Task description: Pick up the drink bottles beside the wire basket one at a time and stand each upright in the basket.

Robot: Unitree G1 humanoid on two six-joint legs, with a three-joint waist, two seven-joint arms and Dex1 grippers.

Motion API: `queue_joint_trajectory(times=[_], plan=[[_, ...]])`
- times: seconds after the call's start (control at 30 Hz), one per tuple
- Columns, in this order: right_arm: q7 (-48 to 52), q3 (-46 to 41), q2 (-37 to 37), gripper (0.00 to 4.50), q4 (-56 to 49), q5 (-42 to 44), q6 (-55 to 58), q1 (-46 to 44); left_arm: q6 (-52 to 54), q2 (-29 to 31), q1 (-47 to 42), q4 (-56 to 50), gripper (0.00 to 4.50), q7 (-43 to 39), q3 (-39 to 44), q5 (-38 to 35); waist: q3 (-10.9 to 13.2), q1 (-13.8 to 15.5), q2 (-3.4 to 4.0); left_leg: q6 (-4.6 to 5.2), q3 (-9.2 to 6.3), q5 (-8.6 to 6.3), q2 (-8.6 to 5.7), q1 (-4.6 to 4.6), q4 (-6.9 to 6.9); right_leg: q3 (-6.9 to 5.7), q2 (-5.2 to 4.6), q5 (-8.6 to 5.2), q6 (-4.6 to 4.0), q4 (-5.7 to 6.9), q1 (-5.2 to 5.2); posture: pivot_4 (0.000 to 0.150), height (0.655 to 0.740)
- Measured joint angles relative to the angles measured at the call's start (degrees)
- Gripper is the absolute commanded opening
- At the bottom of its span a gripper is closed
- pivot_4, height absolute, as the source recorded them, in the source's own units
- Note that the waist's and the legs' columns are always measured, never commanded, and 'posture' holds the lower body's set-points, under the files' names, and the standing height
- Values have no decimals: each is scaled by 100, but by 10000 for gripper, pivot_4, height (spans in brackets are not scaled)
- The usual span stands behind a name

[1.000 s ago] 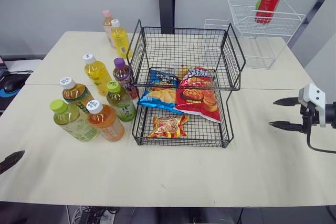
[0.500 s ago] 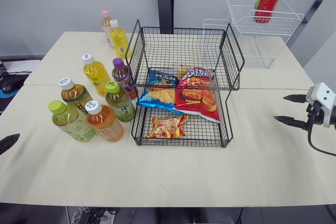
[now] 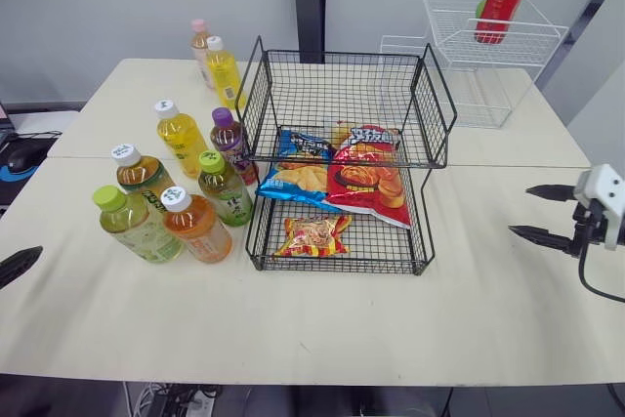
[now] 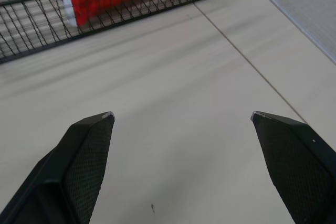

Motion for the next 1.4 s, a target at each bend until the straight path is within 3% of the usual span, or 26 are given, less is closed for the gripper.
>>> queue_joint_trajectory(times=[0.1,0.23,0.43,0.63,0.93,1.17,1.4], plan=[[82,-635,-118,45000,-1476,531,473,706,93,-10,-115,-32,44378,70,-118,-8,-1,10,0,0,0,0,2,0,0,-2,0,0,1,0,2,1500,7400],[5,-1247,-178,45000,-2971,1339,1170,940,184,-10,-238,-71,44378,90,-171,-18,-5,-20,-6,0,0,0,4,4,2,1,0,-1,4,0,4,1500,7400],[-627,-961,-333,45000,-3948,2734,2262,-381,352,-62,42,-431,44378,109,-122,-78,-7,-35,-11,0,3,0,10,6,0,-2,-1,1,1,-3,1,1500,7400],[-546,730,394,45000,-3855,2790,2361,-1869,980,-649,1312,-2008,44378,203,804,-436,-12,-46,-22,1,3,-1,9,-2,1,-1,-3,1,0,-6,-3,1500,7400],[-108,2039,1428,45000,-3326,2333,2285,-2574,2302,-1541,2540,-4630,44378,498,2130,-1503,-18,36,-32,1,-11,-1,6,-2,7,-13,-4,1,0,-5,4,1500,7400],[11,2098,1540,45000,-3113,2322,2373,-2861,3107,-1510,2246,-5622,44378,1049,2447,-2480,-17,13,-30,1,-11,0,6,0,7,-13,-3,1,-2,-3,5,1500,7400],[19,2116,1550,45000,-3120,2048,2354,-2823,3070,-1525,1312,-5808,44378,2093,1859,-2439,-17,10,-30,1,-8,0,4,0,7,-9,-3,2,-2,-3,6,1500,7400]])
